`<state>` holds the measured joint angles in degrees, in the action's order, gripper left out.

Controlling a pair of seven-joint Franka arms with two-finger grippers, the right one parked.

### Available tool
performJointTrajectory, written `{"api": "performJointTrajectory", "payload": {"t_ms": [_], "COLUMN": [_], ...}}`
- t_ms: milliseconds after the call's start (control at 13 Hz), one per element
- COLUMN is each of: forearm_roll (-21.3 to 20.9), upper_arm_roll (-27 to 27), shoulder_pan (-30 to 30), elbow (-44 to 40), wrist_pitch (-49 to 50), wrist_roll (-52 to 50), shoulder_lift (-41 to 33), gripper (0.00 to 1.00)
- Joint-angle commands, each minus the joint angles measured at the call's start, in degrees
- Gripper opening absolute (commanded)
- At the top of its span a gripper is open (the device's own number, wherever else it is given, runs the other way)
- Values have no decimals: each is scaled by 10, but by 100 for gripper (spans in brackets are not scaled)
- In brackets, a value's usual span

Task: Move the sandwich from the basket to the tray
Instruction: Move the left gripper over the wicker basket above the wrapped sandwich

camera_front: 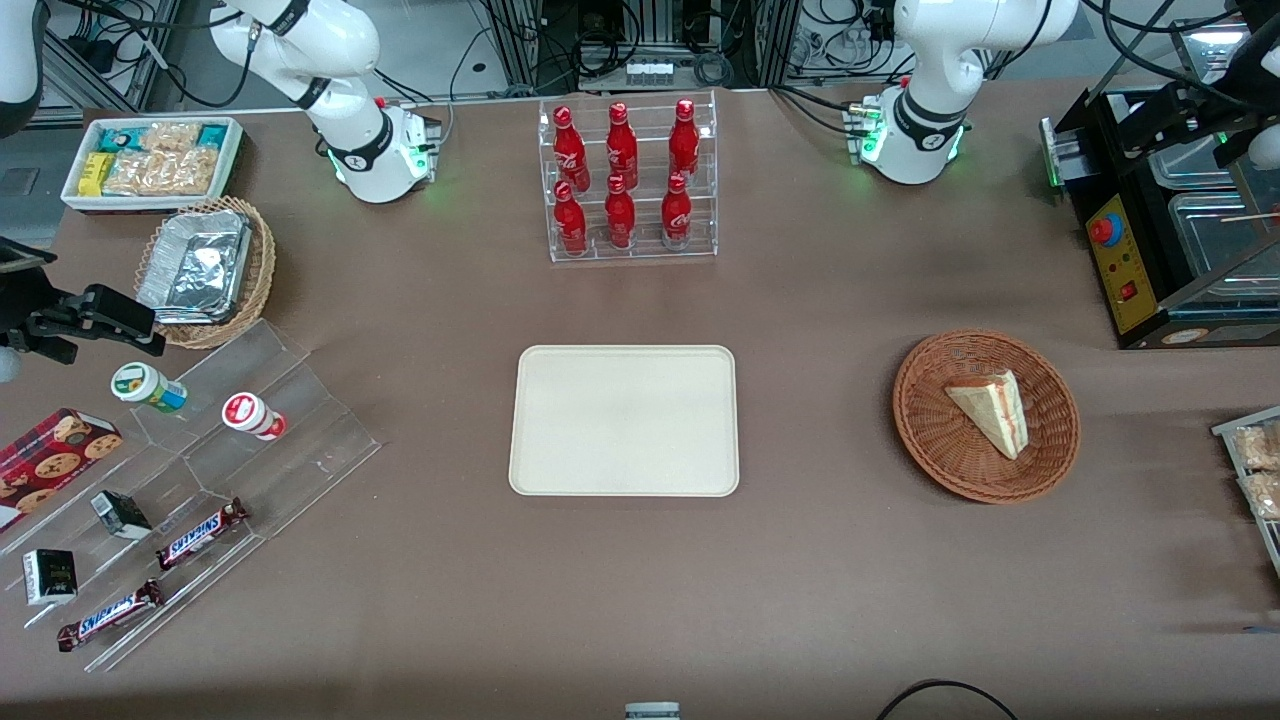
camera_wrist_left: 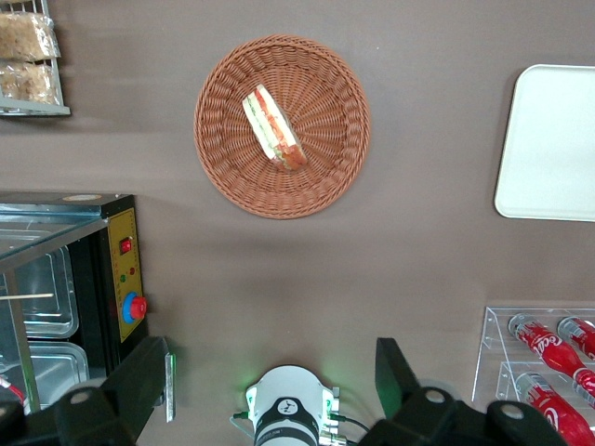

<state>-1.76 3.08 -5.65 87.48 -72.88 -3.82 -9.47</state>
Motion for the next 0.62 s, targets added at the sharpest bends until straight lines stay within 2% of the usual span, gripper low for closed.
{"api": "performJointTrajectory", "payload": {"t_ms": [0, 308, 538], "forearm_roll": [-11, -11, -13], "upper_arm_roll": [-6, 1, 39], "shoulder_pan": [0, 7, 8], "elbow": [6, 4, 10], "wrist_pitch": [-9, -24, -69], "wrist_roll": [-5, -4, -4], "shoulder_lift": [-7, 35, 75], "gripper": [100, 100, 100]}}
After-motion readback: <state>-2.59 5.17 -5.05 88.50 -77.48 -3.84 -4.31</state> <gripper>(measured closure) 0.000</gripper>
